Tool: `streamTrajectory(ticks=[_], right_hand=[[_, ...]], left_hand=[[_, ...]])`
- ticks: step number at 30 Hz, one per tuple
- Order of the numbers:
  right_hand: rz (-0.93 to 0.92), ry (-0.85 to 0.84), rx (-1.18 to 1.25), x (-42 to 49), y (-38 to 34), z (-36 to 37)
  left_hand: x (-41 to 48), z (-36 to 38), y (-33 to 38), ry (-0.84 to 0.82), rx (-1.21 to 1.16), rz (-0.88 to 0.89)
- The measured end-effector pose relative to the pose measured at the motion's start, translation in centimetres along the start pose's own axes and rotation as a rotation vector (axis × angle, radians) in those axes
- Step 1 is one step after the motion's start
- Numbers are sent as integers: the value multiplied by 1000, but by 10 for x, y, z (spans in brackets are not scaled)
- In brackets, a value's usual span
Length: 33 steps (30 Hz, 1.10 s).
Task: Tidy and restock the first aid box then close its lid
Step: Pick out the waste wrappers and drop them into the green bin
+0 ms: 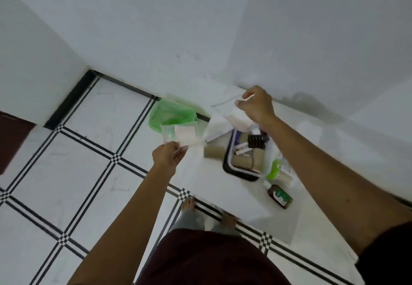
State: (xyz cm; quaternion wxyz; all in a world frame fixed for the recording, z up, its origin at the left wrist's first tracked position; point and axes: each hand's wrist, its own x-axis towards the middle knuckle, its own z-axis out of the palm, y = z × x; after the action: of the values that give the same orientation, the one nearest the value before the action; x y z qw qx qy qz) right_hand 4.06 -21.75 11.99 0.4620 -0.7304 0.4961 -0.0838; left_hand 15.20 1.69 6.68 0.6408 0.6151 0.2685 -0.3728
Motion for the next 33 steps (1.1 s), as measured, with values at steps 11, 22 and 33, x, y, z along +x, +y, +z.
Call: streamTrajectory(ticks=[11,22,33], right_hand=[[720,13,484,84,-38,214],[997,52,462,242,36,446],[507,-157,-156,252,57,490]], left_hand=[[158,11,100,152,197,-15],[455,12,115,148,1021,92],[507,-2,78,-125,1398,264]])
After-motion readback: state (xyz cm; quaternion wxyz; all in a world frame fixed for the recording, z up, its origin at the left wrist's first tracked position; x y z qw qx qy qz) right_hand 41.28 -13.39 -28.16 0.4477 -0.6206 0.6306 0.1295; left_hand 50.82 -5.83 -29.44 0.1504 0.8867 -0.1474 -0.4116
